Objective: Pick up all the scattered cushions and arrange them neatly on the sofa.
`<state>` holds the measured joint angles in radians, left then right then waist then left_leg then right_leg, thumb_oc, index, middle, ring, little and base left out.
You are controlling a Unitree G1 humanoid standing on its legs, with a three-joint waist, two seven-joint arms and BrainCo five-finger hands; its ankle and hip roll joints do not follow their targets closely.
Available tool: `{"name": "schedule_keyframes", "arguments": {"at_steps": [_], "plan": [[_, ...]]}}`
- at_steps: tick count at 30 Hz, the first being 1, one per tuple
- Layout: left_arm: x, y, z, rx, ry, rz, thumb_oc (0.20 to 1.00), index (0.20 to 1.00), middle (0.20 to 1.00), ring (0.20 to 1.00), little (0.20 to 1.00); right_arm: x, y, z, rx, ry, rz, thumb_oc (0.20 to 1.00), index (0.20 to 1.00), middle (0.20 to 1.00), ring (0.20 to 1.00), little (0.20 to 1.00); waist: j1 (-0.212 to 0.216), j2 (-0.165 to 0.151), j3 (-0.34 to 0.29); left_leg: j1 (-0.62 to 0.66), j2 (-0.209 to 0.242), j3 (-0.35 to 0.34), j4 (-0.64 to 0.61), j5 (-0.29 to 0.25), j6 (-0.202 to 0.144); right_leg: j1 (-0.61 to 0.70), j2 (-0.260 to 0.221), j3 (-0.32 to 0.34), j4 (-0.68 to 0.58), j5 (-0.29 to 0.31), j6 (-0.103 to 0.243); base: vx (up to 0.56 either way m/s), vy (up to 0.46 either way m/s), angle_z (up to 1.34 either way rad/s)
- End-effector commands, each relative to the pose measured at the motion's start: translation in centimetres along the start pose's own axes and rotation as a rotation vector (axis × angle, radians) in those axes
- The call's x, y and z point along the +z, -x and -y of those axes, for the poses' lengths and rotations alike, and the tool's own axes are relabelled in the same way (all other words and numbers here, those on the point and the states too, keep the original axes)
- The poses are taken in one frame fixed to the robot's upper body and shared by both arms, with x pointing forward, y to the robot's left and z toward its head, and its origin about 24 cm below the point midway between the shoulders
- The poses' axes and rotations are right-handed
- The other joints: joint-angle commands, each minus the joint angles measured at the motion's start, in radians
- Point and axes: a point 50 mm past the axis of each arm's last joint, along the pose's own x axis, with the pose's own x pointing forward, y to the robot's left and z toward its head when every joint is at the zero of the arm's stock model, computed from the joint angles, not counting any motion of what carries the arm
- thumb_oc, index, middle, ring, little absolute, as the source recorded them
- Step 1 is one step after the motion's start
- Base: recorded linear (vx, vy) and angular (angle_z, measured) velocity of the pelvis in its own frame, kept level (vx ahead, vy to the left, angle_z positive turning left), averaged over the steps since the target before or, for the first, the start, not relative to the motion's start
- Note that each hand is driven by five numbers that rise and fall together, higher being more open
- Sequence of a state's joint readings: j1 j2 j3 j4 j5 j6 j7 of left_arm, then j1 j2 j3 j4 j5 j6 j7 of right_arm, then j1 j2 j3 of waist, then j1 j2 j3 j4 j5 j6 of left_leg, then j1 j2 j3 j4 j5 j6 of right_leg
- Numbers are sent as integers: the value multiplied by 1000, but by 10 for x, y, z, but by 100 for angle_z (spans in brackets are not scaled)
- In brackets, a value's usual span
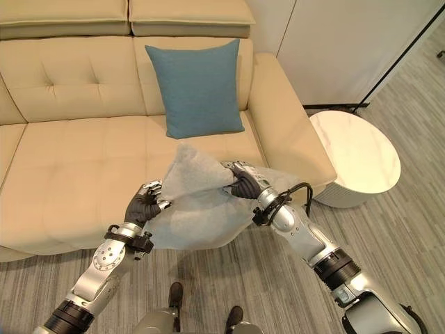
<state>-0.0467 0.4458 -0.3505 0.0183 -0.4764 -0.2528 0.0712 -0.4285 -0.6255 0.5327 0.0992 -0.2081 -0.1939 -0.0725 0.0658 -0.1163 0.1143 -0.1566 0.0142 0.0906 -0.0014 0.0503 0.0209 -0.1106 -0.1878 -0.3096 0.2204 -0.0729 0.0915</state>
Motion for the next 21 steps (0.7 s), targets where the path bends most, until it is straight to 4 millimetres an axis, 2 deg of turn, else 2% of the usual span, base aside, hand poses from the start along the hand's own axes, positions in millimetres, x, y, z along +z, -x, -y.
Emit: {"name": "schedule_keyframes", "arguments": {"at_steps": [1,4,6,8,11,13,14,15,16,17,18,20,21], "plan": [[32,-6,0,-22,-50,175,200,200,200,200,200,20,-8,39,-190,-54,128,200,200,200,200,200,-13,0,-27,82,-3,-23,1,-114,-45,-50,118,182,28,13,67,290,190,49],[31,-8,2,-23,-48,176,200,200,200,200,200,18,-5,44,-189,-50,121,200,200,200,200,200,-35,9,-21,110,-39,-87,-38,-98,-45,-124,184,221,-56,26,39,205,83,84],[32,-10,5,-33,-46,181,200,200,200,200,200,10,2,44,-177,-38,85,200,200,200,200,200,-63,16,-16,141,-57,-143,-46,-103,-44,-162,217,262,-80,38,39,279,21,43],[29,-13,14,-75,-30,176,200,200,200,200,200,2,10,47,-180,-25,50,200,200,200,200,200,-83,11,-12,161,-89,-204,-30,-125,-46,-121,223,296,-112,41,23,238,-8,126],[25,-11,21,-90,-9,162,200,200,200,200,200,-3,19,49,-182,-22,27,200,200,200,200,200,-92,13,-25,159,-108,-218,41,-155,-69,-71,212,289,-127,49,2,233,-70,140],[23,-10,25,-108,1,153,200,200,200,200,200,-8,24,51,-180,-15,5,200,200,200,200,200,-106,13,-33,148,-99,-178,127,-173,-93,-33,199,261,-140,40,-6,231,-78,91],[22,-11,27,-116,12,147,200,200,200,200,200,-10,27,53,-182,-11,-9,200,200,200,200,200,-118,2,-27,101,-71,-97,238,-184,-104,0,174,240,-143,28,-12,151,-49,81],[22,-11,27,-116,12,147,200,200,200,200,200,-10,27,53,-182,-11,-9,200,200,200,200,200,-117,3,-27,95,-70,-97,249,-190,-104,-1,175,240,-143,28,-12,102,-31,102],[21,-11,28,-116,17,140,200,200,200,200,200,-12,28,53,-181,-13,-21,200,200,200,200,200,-121,-6,-23,60,-42,-42,288,-189,-100,14,156,228,-141,17,-15,46,-12,81],[21,-12,29,-125,21,137,200,200,200,200,200,-14,30,54,-182,-10,-34,200,200,200,200,200,-121,-12,-23,26,-6,15,302,-216,-88,26,144,213,-138,1,-14,82,-21,61],[20,-13,30,-131,23,131,200,200,200,200,200,-16,30,55,-184,-6,-42,200,200,200,200,200,-118,-14,-26,11,18,45,282,-213,-80,34,140,201,-135,-9,-14,123,-13,55],[21,-15,30,-134,13,127,200,200,200,200,200,-18,33,57,-194,1,-59,200,200,200,200,200,-114,-13,-35,-14,61,83,209,-161,-85,52,134,176,-131,-24,-9,136,14,56],[20,-15,30,-135,13,127,200,200,200,200,200,-18,34,57,-195,1,-60,200,200,200,200,200,-114,-14,-36,-12,60,83,204,-157,-85,51,132,175,-131,-25,-9,110,30,39]]}}
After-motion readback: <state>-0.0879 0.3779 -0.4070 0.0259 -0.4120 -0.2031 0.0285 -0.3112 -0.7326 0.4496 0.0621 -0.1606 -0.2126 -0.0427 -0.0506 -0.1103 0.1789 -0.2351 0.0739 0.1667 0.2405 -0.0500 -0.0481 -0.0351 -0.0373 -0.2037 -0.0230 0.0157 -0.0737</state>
